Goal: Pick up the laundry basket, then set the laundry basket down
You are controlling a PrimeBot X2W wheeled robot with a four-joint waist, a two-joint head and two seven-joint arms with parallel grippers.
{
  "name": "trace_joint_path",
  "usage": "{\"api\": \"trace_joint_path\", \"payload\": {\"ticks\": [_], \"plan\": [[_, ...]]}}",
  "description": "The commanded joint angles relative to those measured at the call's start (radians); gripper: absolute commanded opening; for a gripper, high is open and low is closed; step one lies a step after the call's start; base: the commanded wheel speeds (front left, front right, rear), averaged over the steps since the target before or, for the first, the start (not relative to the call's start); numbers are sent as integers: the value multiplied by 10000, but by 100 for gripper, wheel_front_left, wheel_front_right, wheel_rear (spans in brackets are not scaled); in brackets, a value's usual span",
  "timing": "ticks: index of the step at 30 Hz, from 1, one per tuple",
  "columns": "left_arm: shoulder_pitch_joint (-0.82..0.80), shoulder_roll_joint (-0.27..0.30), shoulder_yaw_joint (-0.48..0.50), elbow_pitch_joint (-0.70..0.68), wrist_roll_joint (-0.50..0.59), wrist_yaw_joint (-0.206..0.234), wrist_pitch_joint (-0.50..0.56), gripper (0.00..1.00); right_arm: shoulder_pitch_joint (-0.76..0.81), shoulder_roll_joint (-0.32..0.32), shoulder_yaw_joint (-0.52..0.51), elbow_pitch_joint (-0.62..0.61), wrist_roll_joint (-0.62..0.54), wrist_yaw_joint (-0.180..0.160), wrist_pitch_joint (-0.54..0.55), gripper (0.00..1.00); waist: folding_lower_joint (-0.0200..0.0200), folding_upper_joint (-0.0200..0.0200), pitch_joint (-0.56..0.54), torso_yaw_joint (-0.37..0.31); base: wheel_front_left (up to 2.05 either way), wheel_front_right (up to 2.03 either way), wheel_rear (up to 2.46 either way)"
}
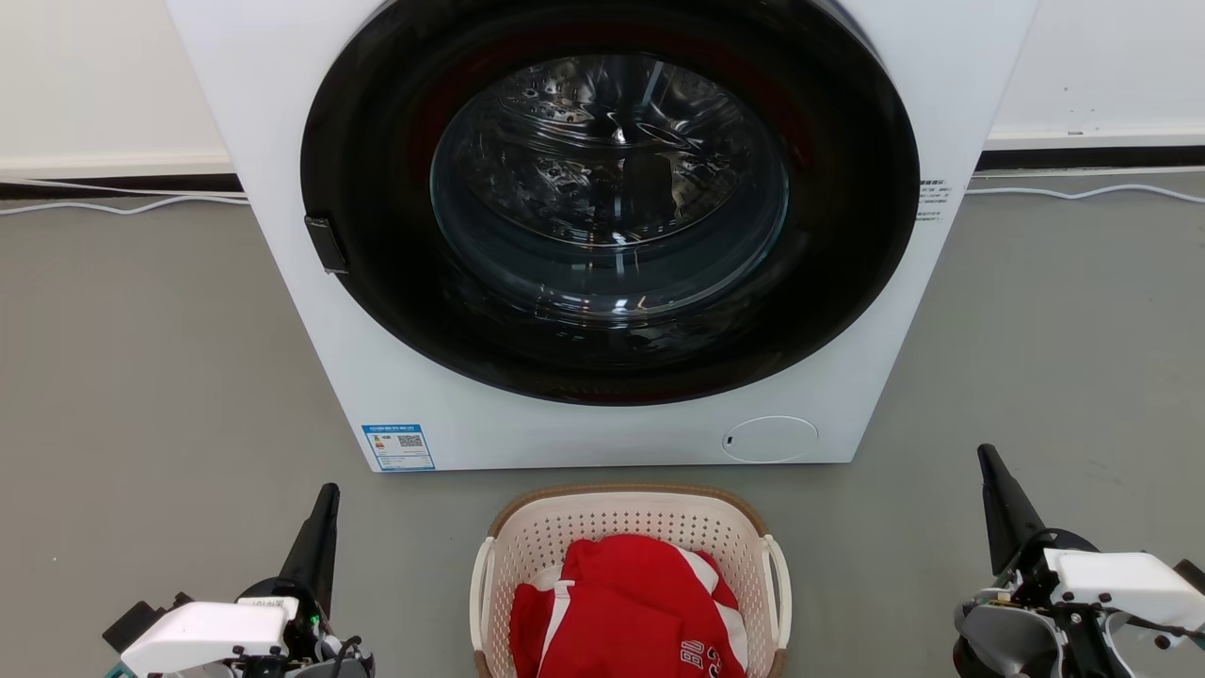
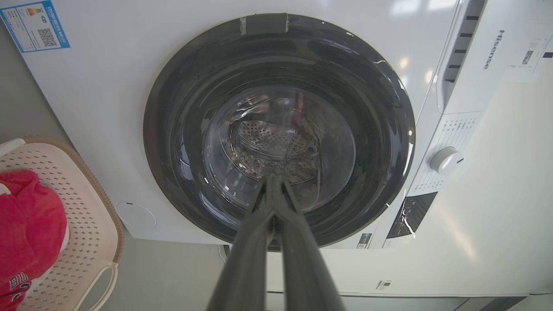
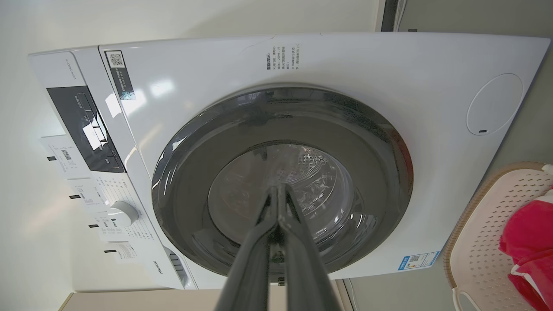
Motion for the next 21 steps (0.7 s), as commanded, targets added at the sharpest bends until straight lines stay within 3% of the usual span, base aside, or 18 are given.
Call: {"api": "trace_joint_path", "payload": {"ticks": [1, 21], "plan": [[-508, 135, 301, -288, -50, -62, 16, 0, -102, -24, 180, -297, 67, 73, 72, 0, 0, -1, 0, 0, 0, 0, 0], [-508, 135, 301, -288, -50, -62, 16, 0, -102, -24, 180, -297, 67, 73, 72, 0, 0, -1, 0, 0, 0, 0, 0]]}}
